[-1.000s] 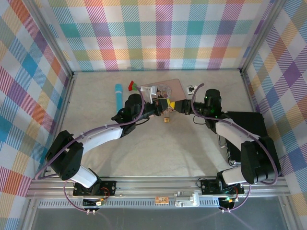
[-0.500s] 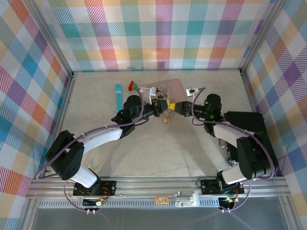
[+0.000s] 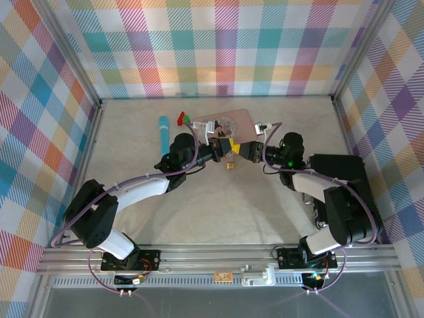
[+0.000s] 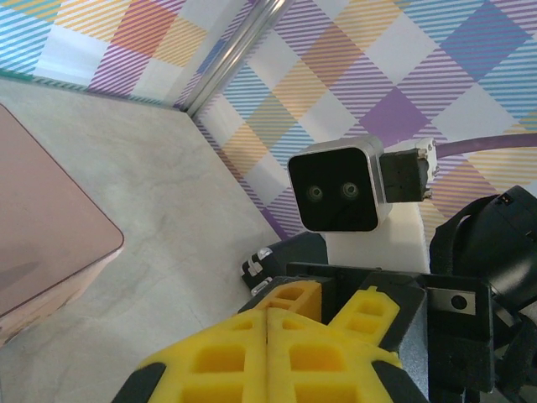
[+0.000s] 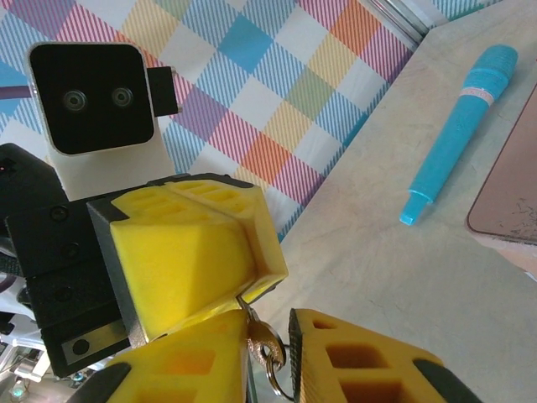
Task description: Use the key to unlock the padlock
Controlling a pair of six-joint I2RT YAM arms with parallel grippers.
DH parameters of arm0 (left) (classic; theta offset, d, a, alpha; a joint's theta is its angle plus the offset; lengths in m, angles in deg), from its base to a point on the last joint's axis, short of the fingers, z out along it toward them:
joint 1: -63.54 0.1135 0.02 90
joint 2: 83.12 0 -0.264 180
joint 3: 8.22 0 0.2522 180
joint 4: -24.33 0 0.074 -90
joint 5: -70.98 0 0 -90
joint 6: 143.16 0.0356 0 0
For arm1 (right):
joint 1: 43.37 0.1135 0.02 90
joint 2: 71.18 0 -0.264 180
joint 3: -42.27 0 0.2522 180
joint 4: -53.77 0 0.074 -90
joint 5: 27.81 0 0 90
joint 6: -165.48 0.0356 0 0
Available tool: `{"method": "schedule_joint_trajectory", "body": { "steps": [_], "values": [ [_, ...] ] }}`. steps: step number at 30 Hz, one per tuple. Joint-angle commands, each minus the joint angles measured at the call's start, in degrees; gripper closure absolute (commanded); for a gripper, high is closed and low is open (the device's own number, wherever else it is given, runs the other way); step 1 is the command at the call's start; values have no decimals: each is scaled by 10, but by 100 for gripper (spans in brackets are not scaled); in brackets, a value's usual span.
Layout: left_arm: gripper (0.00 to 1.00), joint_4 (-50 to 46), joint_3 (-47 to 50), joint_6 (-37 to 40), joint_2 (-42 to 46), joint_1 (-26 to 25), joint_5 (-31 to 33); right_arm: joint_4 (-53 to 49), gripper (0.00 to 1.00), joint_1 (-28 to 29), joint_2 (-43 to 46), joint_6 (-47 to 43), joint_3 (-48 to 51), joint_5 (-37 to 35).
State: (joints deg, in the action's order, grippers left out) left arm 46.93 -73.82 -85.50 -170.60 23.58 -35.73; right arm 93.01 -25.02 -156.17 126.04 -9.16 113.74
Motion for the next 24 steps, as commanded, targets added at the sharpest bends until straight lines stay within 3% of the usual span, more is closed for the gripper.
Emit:
{"method": "schedule_joint_trajectory", "body": {
  "steps": [1, 7, 14, 17, 21, 24],
  "values": [
    [100, 43, 8, -9, -3, 5, -6, 32, 81, 4, -4, 8, 12, 7],
    [100, 70, 15, -31, -11, 5, -12, 76, 83, 5, -22, 36, 11, 7],
    [100, 79, 14, -39, -17, 5, -13, 110, 78, 9, -49, 56, 8, 3],
    [100, 81, 15, -41, -20, 5, -15, 129, 83, 11, -58, 66, 8, 3],
    [100, 86, 20, -43, -18, 5, -10, 122, 99, 11, -60, 62, 6, 4],
    [100, 85, 23, -45, -13, 5, -4, 110, 100, 10, -57, 53, 9, -5]
  ]
}}
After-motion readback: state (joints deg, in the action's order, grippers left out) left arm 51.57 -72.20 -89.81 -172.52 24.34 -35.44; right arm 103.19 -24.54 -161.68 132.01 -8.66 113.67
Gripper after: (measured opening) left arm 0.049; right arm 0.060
